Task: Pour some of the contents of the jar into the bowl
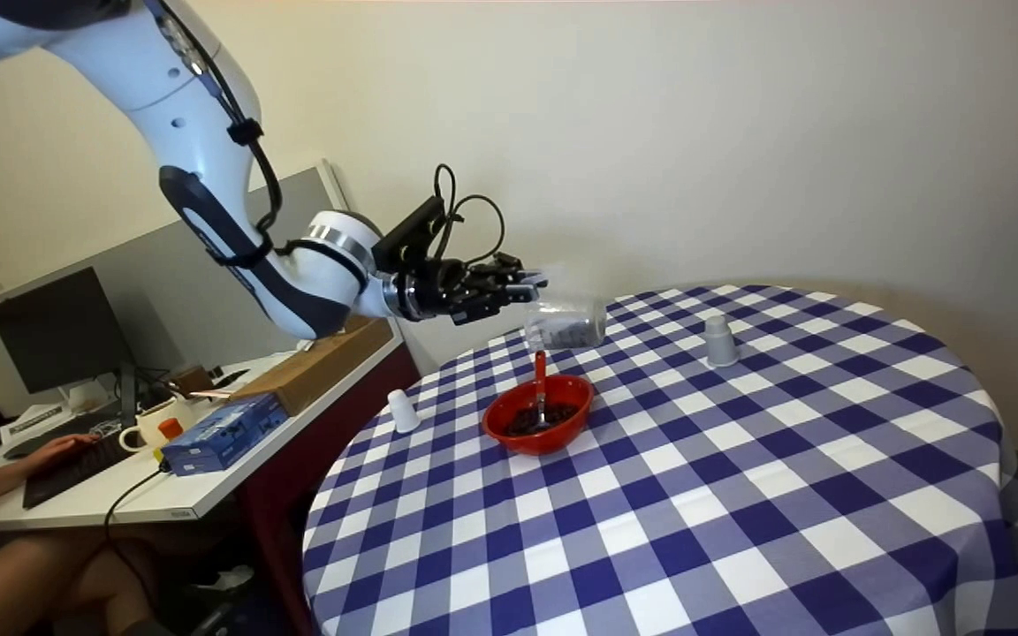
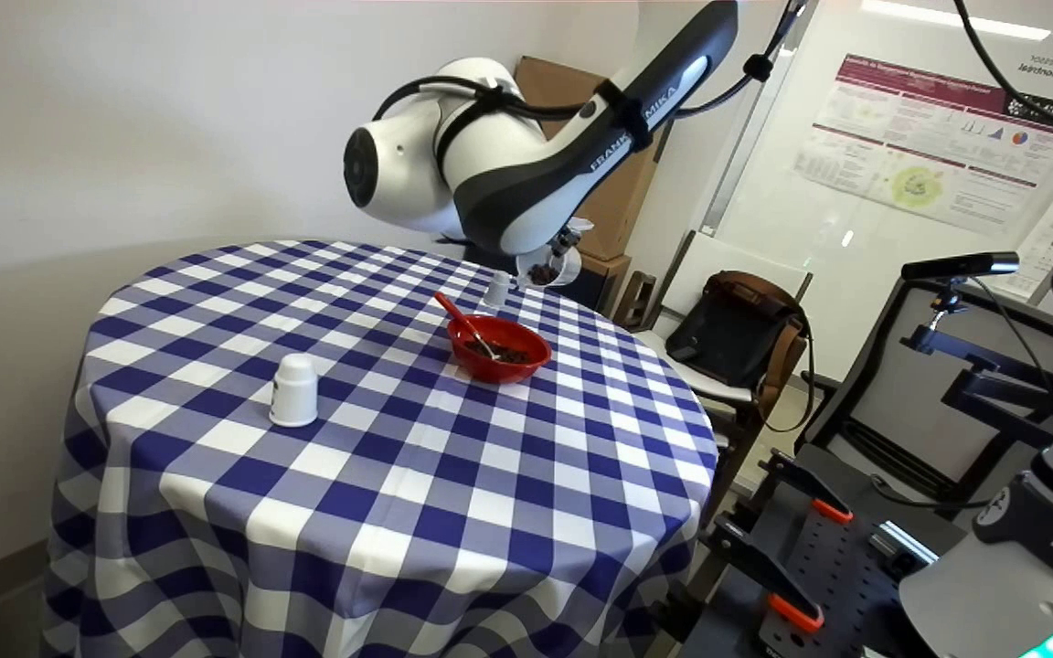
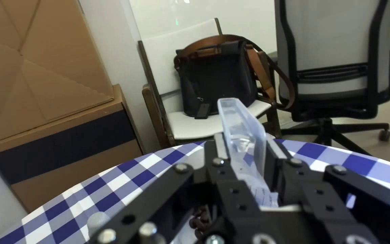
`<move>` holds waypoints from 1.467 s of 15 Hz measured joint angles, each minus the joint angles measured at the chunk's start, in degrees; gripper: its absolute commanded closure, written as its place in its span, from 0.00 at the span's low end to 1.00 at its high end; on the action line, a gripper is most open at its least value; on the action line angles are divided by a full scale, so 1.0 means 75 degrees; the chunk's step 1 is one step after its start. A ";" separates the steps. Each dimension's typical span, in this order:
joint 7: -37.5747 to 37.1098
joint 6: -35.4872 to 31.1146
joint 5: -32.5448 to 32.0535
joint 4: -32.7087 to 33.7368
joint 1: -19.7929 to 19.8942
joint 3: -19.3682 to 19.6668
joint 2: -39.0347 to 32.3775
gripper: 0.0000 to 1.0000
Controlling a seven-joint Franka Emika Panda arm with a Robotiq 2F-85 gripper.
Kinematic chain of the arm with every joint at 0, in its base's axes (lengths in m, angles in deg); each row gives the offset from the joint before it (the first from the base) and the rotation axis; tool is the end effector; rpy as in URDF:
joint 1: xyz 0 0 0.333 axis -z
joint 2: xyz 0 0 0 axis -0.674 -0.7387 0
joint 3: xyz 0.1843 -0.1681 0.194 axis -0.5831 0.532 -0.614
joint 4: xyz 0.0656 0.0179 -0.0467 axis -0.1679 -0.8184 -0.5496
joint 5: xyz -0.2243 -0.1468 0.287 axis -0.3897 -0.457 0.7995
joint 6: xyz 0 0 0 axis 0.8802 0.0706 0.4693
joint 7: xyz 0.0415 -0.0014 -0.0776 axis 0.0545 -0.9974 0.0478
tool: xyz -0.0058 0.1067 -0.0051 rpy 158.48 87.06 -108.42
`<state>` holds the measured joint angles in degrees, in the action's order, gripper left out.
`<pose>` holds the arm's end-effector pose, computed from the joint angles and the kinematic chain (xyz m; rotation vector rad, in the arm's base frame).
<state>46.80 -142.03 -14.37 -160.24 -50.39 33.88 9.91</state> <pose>0.5962 0.0640 0.1755 1.4404 1.0539 -0.9555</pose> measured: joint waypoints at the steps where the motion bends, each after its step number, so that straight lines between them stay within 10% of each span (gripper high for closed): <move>1: 0.0002 -0.0129 0.0263 0.0084 0.0112 0.0000 0.0100 0.88; 22: 0.0538 -0.2880 0.7140 0.0988 0.2741 0.1285 0.0995 0.87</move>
<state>50.83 -163.63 39.18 -152.83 -29.84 43.52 17.38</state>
